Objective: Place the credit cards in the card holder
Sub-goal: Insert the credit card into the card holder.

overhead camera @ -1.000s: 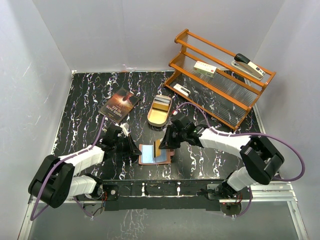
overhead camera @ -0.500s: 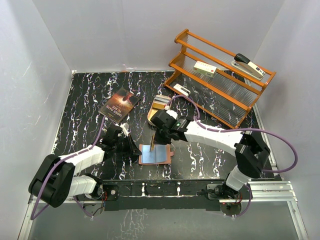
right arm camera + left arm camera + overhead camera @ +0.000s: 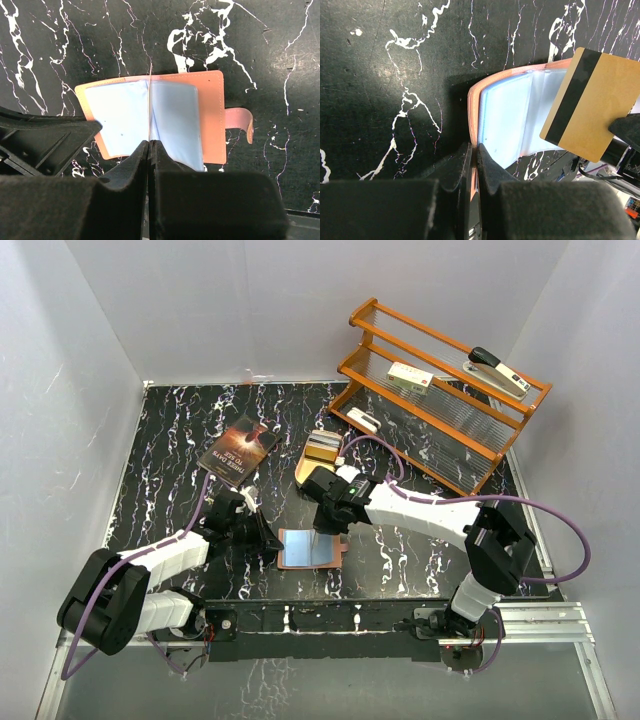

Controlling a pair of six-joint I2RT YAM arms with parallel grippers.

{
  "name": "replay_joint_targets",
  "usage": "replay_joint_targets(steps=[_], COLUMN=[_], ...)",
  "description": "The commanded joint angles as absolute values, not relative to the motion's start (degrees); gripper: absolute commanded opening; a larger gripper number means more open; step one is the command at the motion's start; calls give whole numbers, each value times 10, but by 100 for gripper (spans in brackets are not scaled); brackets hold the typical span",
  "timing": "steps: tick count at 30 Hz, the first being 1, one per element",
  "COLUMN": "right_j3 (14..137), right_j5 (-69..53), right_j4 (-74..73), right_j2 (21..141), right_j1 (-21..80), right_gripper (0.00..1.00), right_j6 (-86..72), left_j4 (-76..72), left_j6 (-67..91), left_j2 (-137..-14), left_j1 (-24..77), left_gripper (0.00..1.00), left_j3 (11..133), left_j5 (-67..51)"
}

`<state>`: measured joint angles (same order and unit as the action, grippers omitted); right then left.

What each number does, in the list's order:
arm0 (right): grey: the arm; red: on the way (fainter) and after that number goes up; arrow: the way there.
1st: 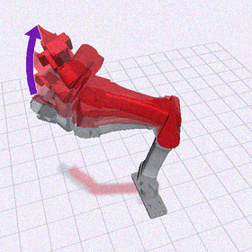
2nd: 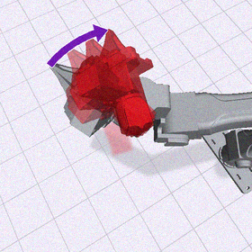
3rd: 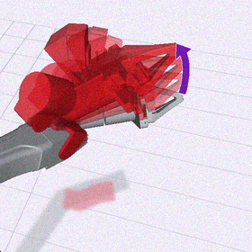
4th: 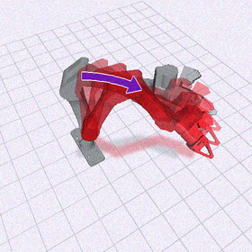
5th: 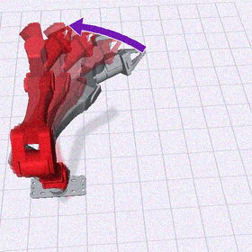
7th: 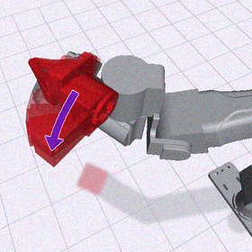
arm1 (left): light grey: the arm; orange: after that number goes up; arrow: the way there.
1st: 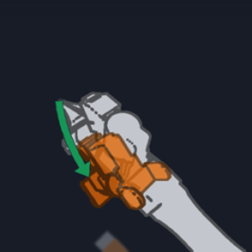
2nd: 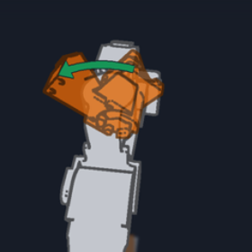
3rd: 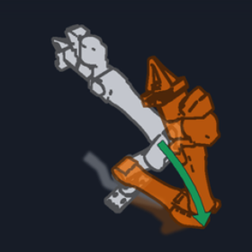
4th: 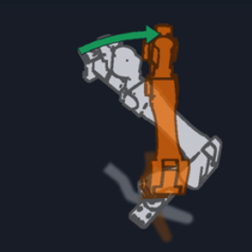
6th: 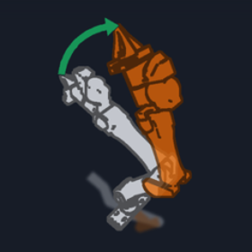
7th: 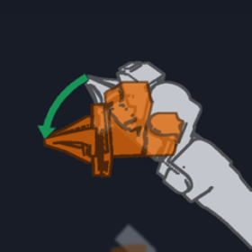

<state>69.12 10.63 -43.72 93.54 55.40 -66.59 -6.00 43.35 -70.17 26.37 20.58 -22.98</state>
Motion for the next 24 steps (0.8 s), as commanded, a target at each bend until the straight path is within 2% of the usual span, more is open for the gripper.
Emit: replay_joint_targets(steps=[1,6,9,12,18,24], right_j3=[715,678,624,562,522,459], right_j5=[125,89,-3,-79,-120,-216], right_j4=[-436,-334,-250,-163,-160,-83], right_j2=[931,899,866,841,842,843], right_j1=[557,557,545,532,498,450], right_gripper=[0,0,0,0,0,0], right_j6=[-664,-532,-458,-441,-411,-416], left_j4=[-59,-55,-54,-53,-49,-49], left_j6=[433,425,422,420,416,412], left_j2=[-699,-698,-699,-700,-699,-703], left_j1=[265,265,265,265,265,265], left_gripper=[2,2,2,2,2,2], left_j3=[214,215,216,216,216,218], left_j5=[-236,-240,-242,-242,-239,-241])
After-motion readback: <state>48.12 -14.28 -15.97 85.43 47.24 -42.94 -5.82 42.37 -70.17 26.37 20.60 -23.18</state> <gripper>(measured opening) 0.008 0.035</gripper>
